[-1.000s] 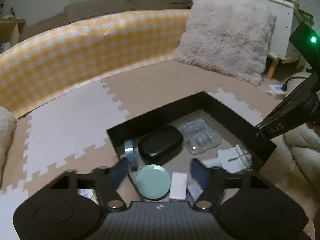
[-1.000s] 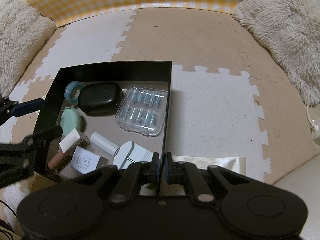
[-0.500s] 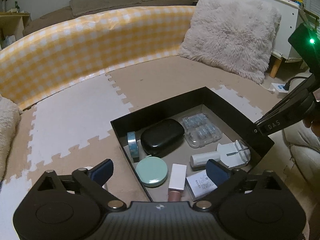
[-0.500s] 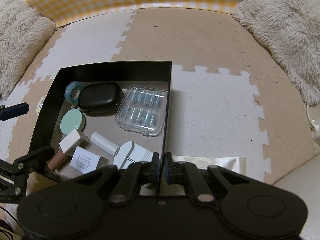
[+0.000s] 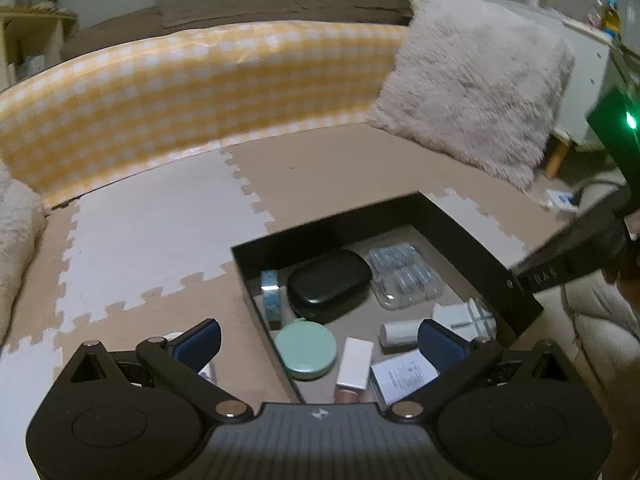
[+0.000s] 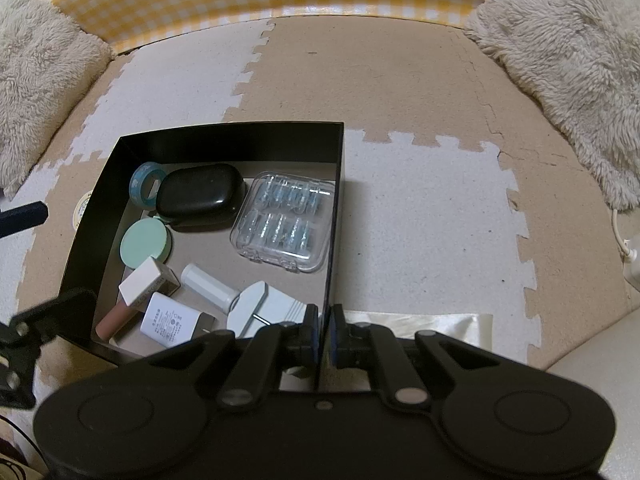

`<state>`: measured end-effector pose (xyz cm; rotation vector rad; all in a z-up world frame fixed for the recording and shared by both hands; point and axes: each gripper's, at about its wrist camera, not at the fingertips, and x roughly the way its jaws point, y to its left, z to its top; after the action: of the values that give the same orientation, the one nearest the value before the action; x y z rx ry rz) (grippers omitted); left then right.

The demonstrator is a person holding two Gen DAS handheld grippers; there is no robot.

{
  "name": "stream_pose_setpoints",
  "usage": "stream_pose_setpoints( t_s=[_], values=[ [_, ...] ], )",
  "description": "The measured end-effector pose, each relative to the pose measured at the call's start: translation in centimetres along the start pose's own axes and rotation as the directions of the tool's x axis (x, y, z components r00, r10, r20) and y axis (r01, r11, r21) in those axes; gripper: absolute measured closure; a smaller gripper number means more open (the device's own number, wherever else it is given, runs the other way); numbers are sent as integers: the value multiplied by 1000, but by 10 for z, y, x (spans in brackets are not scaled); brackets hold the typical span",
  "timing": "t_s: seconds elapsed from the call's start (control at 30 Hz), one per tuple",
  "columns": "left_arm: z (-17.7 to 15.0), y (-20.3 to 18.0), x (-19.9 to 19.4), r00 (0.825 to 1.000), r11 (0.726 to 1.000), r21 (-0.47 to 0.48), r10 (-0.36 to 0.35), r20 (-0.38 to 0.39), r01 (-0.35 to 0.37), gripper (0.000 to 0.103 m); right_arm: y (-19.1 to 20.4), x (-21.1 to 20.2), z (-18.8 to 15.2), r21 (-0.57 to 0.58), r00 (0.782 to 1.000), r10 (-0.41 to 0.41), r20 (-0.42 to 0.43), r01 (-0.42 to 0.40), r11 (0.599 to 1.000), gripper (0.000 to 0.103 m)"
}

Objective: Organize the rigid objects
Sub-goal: 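Move the left tool to the white round tape measure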

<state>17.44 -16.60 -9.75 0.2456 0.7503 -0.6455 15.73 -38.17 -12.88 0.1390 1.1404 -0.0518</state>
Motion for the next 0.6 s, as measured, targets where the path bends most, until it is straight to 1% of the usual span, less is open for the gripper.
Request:
stream_pose_setpoints(
  t_s=[0.13,0.23,0.3,0.47,0.6],
  values=[
    [2,13,-3,999,998,-53,38,19,-37,0,0,0,0,1,1000,1,0,-1,1000,97],
    [3,26,-7,996,992,-99,79,39,-75,0,0,0,0,-1,1000,0,0,0,1000,97],
    [3,35,-9,994,987,-131,95,48,-88,0,0,0,0,0,1000,0,0,0,1000,97],
    [1,61,-12,988,966,-225,143,52,-128,0,0,0,0,0,1000,0,0,0,1000,97],
    [-6,78,-10,985,943,-297,169,33,-152,0,0,0,0,0,1000,1,0,-1,1000,97]
  ],
)
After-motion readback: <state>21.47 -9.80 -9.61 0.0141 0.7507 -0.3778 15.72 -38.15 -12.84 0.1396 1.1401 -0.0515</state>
